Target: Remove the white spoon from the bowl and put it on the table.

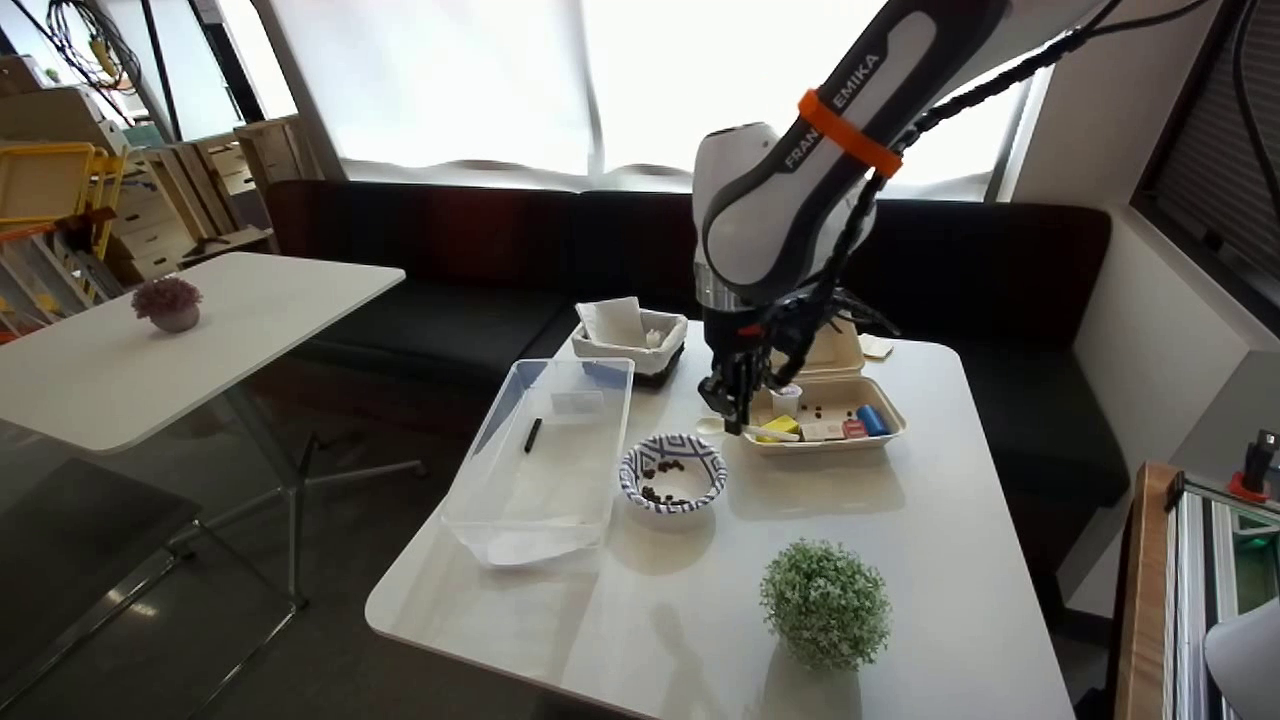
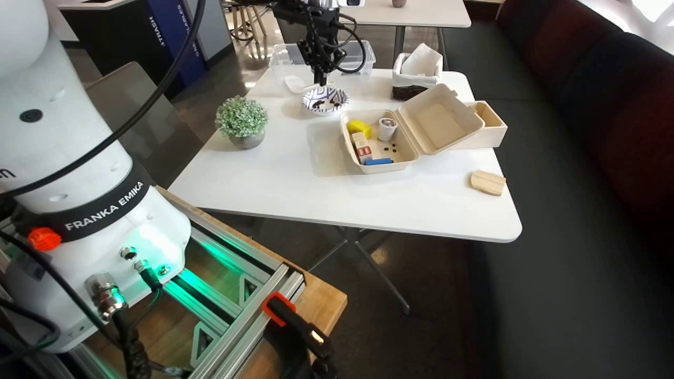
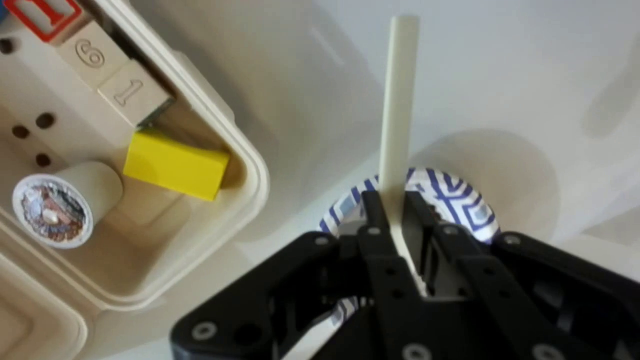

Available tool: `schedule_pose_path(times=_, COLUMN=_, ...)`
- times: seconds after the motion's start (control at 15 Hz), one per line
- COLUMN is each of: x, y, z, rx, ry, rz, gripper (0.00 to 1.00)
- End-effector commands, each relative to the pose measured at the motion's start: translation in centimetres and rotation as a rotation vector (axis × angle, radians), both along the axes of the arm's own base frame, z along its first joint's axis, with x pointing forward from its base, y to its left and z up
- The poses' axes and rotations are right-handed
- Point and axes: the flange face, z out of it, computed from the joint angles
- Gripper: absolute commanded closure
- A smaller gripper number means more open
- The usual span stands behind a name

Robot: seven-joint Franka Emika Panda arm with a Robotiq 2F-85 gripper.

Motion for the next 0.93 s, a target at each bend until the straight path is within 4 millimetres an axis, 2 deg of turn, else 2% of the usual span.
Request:
schedule_pose_path(times=0.0, x=-4.9, y=0.2, z=-1.9, rx=0.005, ry=0.029, rz=0.060, gripper=0.96)
schedule_pose_path(times=0.2, x=-7.3, y=0.2, z=-3.9, rx=0.003, ry=0.037, rz=0.083, gripper=0.96)
schedule_pose_path(times=0.4, x=-8.7, y=-0.6, z=-5.5, rx=0.015, ry=0.030, rz=0.084, gripper=0.96)
schedule_pose_path(times=0.87, x=-8.2, y=-1.5, z=-8.5, rx=0.017, ry=0.033, rz=0.119, gripper=0.96)
